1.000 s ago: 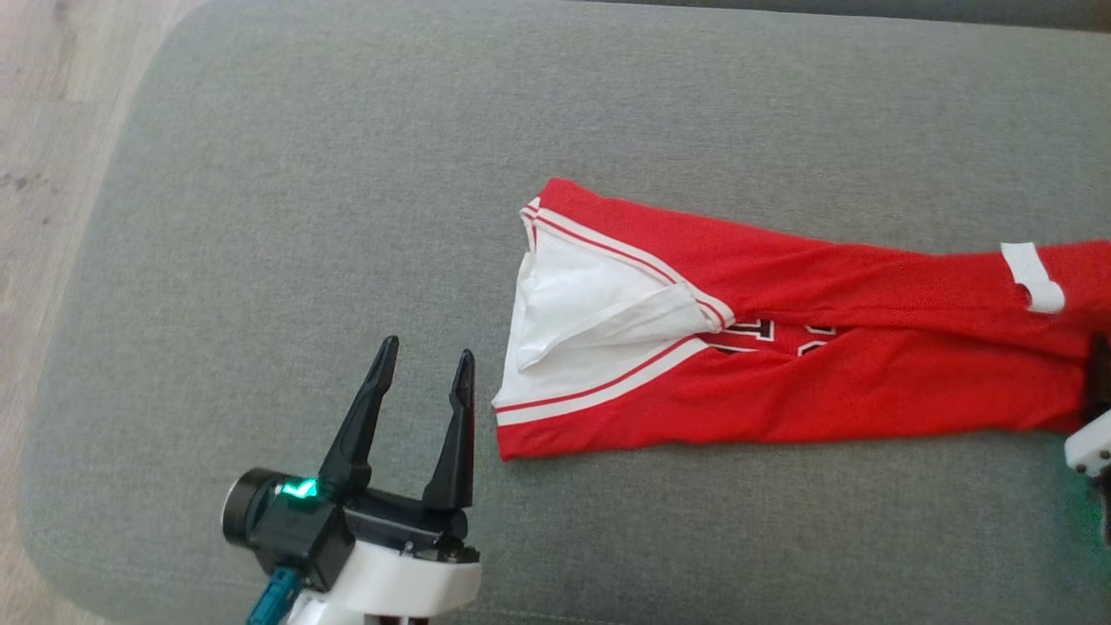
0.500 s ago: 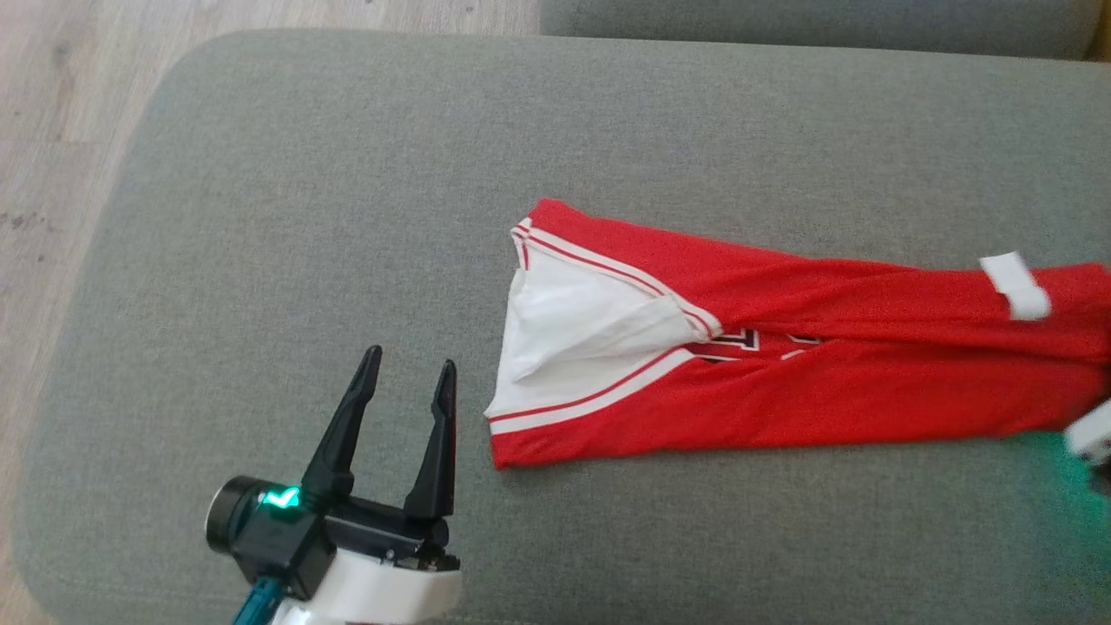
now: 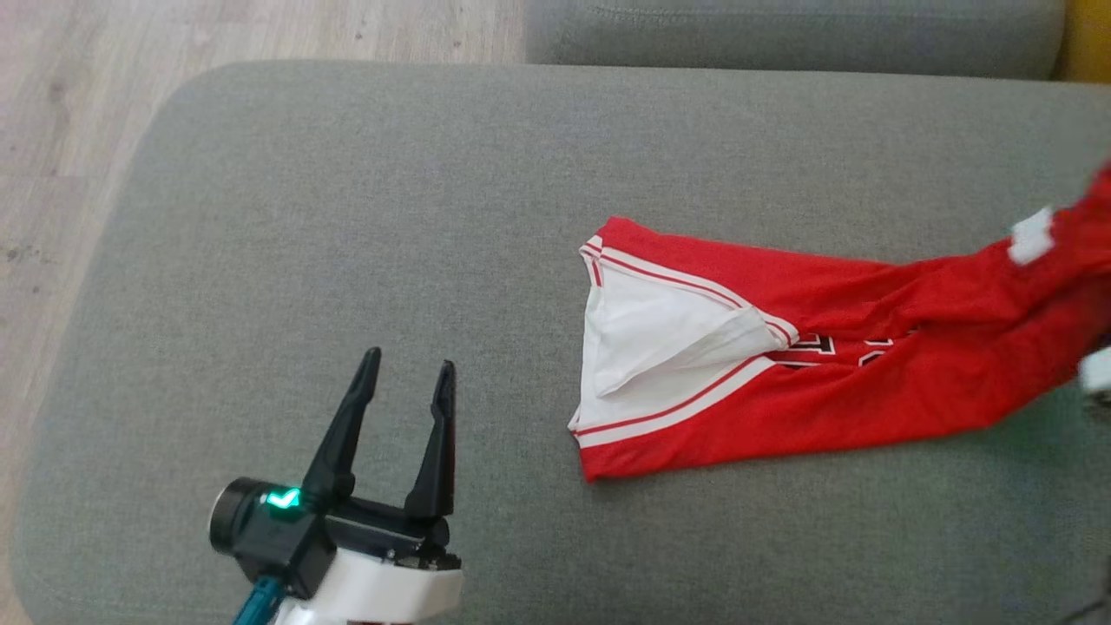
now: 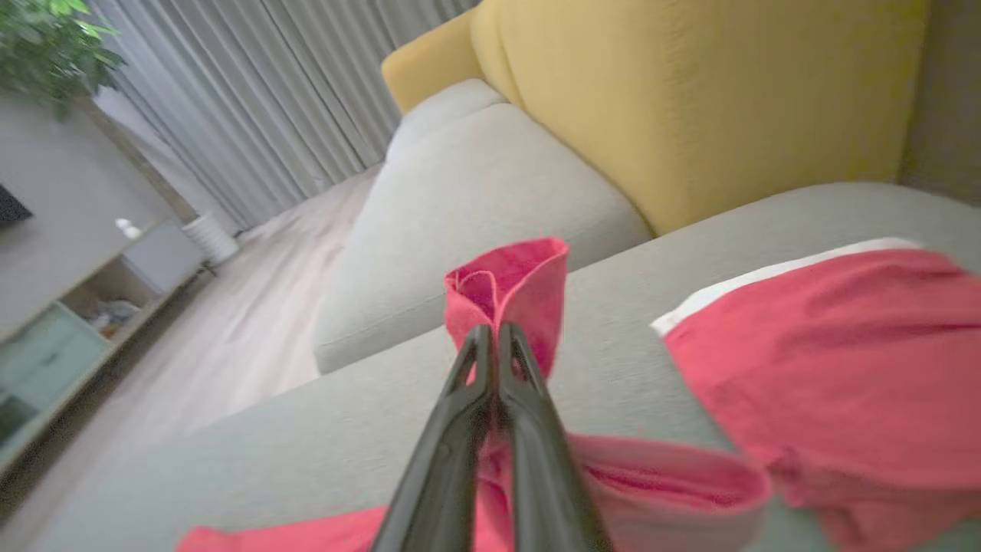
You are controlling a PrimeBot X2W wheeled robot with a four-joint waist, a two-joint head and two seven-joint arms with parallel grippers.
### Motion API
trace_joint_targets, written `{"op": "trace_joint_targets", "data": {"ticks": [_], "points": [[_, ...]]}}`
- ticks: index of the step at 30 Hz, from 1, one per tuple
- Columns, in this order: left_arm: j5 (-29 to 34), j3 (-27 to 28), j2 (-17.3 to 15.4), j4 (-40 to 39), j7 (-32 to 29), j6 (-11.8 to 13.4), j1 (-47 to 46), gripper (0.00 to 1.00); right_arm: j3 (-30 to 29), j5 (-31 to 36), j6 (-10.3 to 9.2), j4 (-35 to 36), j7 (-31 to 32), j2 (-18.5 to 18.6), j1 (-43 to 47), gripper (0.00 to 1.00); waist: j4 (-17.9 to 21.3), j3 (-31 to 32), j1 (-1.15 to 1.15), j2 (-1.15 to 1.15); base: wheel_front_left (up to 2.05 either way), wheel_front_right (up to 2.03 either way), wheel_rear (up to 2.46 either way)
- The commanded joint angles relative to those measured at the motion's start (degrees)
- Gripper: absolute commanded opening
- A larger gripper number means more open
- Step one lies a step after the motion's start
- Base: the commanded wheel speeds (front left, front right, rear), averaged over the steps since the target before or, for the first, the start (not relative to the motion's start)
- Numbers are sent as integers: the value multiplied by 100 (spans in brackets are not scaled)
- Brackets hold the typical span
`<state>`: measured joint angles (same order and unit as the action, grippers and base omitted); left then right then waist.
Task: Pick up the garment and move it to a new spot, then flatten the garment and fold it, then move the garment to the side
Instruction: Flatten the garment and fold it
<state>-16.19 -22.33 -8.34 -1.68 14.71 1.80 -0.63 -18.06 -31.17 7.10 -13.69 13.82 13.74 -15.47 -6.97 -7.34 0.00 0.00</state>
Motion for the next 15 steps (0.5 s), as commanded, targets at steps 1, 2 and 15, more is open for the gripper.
{"op": "trace_joint_targets", "data": {"ticks": [1,2,15], "points": [[78,227,56,-114,29,-70,-51,100,184,-108,39,680,217,-265,21,0,-32,59,0,0,0,0,0],[92,237,79,-98,29,-97,-44,100,240,-145,39,940,337,-467,61,0,-49,85,0,0,0,0,0],[214,305,295,118,29,-390,35,100,1587,-842,39,1082,-41,-1084,-6,0,-460,281,0,0,0,0,0]]}}
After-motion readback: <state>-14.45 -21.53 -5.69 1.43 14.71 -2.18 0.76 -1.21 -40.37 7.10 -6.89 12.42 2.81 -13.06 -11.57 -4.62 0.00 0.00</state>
